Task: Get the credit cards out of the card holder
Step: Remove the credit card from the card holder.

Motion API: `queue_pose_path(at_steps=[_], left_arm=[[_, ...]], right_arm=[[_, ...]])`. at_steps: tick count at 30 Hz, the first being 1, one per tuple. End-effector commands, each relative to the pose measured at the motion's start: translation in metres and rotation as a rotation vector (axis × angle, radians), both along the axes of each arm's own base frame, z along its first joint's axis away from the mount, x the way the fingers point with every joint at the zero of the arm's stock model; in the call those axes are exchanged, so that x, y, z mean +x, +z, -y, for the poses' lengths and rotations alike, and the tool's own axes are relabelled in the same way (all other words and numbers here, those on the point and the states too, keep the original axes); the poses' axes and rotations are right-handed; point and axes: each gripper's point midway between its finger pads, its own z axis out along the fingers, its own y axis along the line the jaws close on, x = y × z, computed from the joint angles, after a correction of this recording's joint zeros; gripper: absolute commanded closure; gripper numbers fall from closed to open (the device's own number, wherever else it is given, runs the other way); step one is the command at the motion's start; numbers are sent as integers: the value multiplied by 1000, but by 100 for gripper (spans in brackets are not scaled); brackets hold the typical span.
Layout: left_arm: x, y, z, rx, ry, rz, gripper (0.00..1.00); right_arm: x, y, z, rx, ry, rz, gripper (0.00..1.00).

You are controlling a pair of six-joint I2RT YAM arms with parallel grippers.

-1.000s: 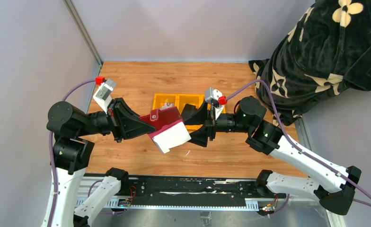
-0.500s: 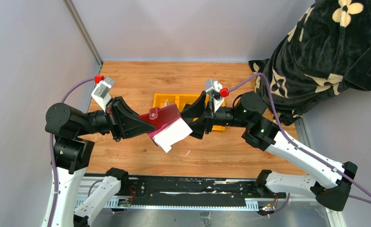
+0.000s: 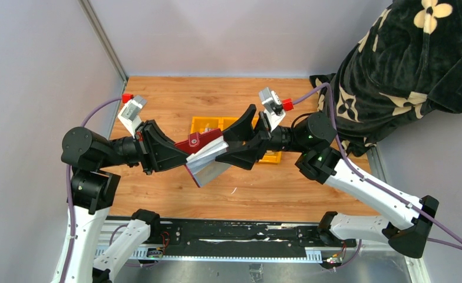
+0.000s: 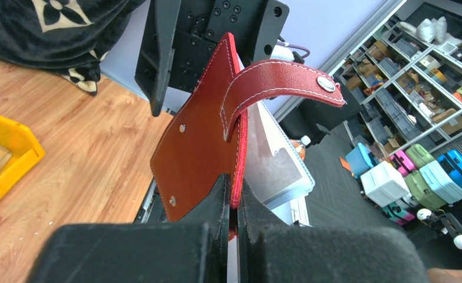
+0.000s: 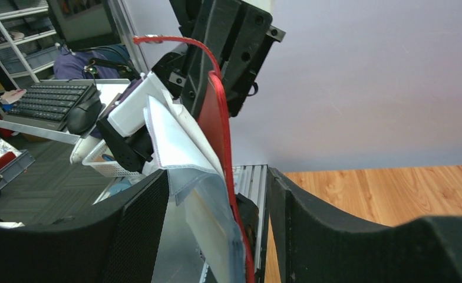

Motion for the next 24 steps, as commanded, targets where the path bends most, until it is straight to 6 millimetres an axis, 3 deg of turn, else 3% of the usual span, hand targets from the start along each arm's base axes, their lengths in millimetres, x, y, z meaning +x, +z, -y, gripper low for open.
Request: queue_pose_path(at_steps=[1,5,7,10,11,13,16,18,19,24], left_arm=[[-3,0,0,-3,-19,0,100],[-4,1,0,-4,-20,4,100],[-5,1,0,-5,-20,5,100],[-6,-1,0,-3,-19,10,100],[-6,-1,-1,-1,-17,18,100],[-4,-3,-1,12,0,46,84],[-1,-12,-3,68,21,90,34],[2,-17,-6,116,49,118,8],[3,-18,-7,137,66,134,1],[-4,-19,-11,165,70,183,0]], right_arm=[[-17,23,5,72,66,27,36],[-18,19,1,61,81,9,48],[-18,19,0,58,85,-5,63],[-16,20,-1,51,83,-29,98],[-17,22,0,50,83,-36,100],[-18,25,3,46,80,-50,100],[-15,27,8,25,38,-83,100],[-9,26,12,11,-15,-113,100],[-3,25,13,3,-55,-141,100],[13,17,18,-53,-160,-294,100]])
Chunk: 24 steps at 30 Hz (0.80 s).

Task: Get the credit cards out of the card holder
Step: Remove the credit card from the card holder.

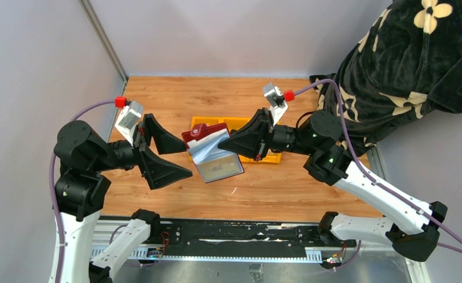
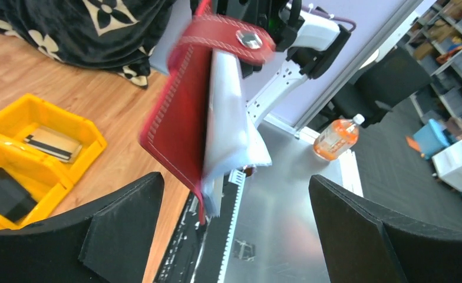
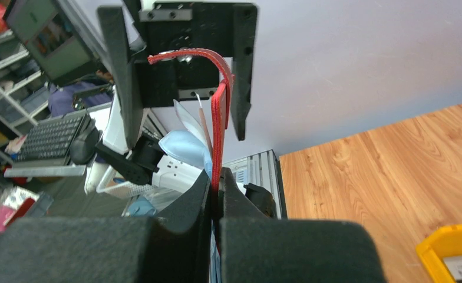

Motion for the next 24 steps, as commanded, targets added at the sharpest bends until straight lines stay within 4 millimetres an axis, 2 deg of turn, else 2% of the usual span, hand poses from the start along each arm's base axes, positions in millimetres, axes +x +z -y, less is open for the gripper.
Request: queue_pose_path(at_steps=[1,4,6,12,17,21,24], left_arm=[[-8,-13,-4,50,5,50,0],[-3,-13,-6,20,55,79,0],[3,-13,-6,-7,89,70,4],[26,-16,-6,-45,178,39,27],[40,-12,-8,-72,244,41,52],[45,-15,-8,-80,254,20,63],[46,-16,-7,-88,254,-3,67]], right_arm=[[10,13,10,-8,-100,-130,100],[9,12,5,-2,-68,-205,100],[10,10,1,-9,-57,-253,100],[8,9,-8,-2,0,-343,100],[3,9,-14,-1,54,-378,100],[1,9,-15,9,75,-381,100],[1,10,-17,14,90,-385,100]])
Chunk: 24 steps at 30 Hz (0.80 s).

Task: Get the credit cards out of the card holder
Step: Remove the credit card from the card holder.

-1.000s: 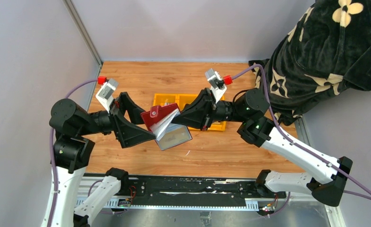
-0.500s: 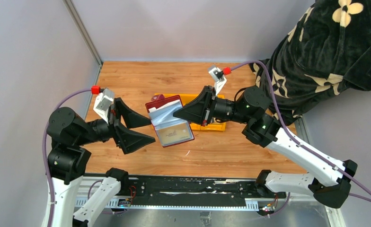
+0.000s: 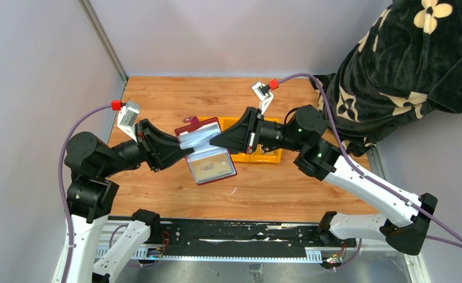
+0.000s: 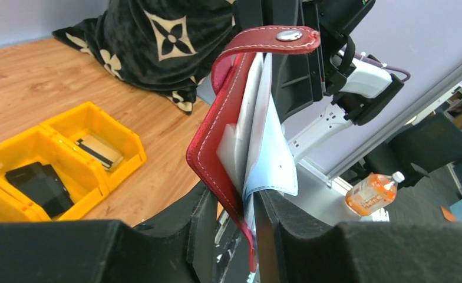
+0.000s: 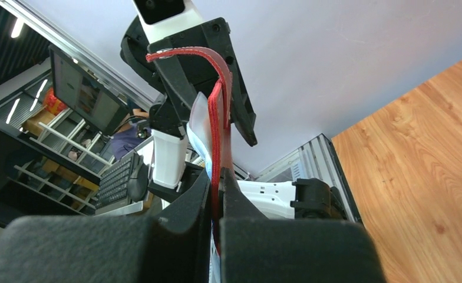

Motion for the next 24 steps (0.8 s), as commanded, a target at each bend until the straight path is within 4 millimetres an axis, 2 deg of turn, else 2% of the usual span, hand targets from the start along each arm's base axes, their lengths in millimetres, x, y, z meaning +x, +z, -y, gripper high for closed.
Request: queue_pose_path(at_steps=[1,3,5,9,10,12,16,21,24], left_arm=[[5,4,1,-37,13,-14,68],[6,3,2,-52,6,-37,72],[6,4,3,-71,5,-61,80],[8,10,3,-103,12,-90,100],[9,13,2,-110,25,-90,100],[10,18,1,-119,36,-91,100],[13,25,-1,-127,58,-90,100],[16,24,-2,-127,74,-98,100],[15,25,-1,-132,67,-108,100]], right_arm=[[-12,17,0,67,66,9,100],[-12,18,-2,79,77,4,100],[-11,16,-6,77,86,-9,98],[-8,3,-11,51,89,-25,65],[-9,-1,-11,44,93,-23,56],[-11,-9,-9,32,99,-15,48],[-23,-21,3,35,117,19,42],[-35,-34,26,49,91,77,42],[-35,-40,36,54,47,115,43]])
